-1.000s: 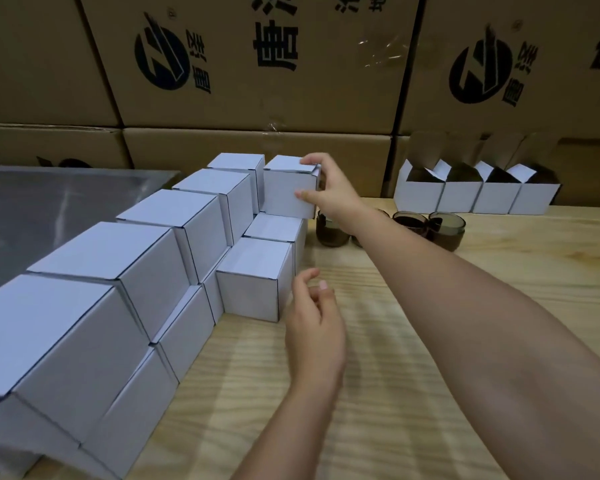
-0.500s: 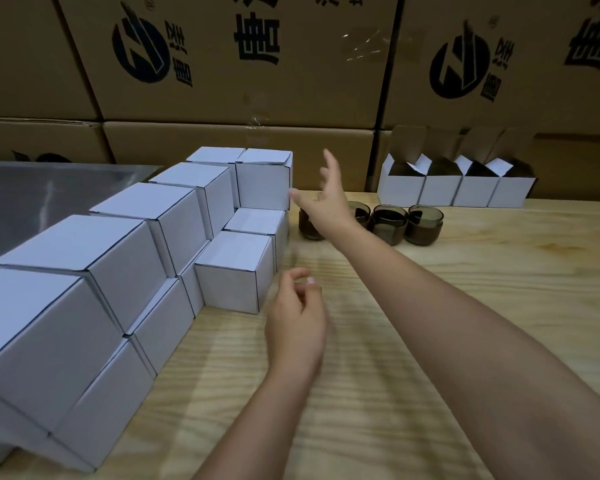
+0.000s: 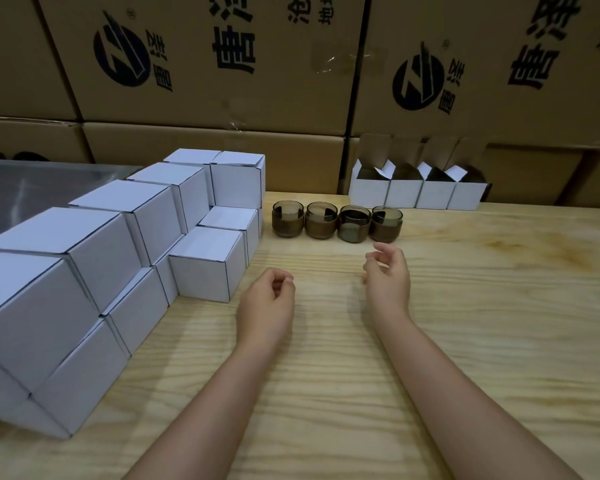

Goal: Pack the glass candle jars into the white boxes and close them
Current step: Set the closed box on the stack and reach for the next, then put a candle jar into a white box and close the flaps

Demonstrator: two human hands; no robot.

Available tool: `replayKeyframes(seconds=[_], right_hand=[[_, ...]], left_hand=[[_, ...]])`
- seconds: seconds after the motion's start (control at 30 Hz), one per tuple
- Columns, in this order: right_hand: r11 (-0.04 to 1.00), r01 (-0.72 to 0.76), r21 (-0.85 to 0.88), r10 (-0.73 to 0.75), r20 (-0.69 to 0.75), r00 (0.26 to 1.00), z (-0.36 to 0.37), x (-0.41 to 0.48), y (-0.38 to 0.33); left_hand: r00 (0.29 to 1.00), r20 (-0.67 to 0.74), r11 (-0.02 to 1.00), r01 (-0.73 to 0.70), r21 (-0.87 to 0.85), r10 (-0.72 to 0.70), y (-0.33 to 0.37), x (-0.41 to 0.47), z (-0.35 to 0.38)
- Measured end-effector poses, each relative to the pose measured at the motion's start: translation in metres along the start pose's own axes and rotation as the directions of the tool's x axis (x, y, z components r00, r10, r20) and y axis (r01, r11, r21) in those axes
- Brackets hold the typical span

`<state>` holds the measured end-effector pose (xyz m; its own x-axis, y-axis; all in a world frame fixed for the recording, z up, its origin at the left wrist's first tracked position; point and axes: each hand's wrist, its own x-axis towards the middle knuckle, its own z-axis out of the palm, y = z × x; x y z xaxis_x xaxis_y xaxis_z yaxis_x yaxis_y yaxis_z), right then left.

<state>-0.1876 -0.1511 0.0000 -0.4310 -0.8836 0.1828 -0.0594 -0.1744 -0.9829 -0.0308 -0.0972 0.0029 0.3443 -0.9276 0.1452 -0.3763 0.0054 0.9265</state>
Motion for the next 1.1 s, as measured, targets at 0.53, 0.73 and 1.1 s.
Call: replayKeyframes(seconds=[0.53,0.73,1.1], right_hand=[[0.648,0.27,-0.712,-0.026,0.334,0.942,0.051,0.206,-0.047],[0.559,0.23,-0.796,0.141,0.365,0.92,0.062,0.225,-0.03],[0.573,0.402,-0.714,-0.103,0.424,0.9,0.054,0.186,-0.067]], left_hand=[[0.996,-0.035,0.997,-0.075,0.036,0.076,-0.011,0.002,0.003],[0.994,-0.031,0.994,-0.105,0.03,0.106,-0.013,0.002,0.004],[0.996,-0.031,0.996,-0.077,0.053,0.078,-0.011,0.004,0.005]])
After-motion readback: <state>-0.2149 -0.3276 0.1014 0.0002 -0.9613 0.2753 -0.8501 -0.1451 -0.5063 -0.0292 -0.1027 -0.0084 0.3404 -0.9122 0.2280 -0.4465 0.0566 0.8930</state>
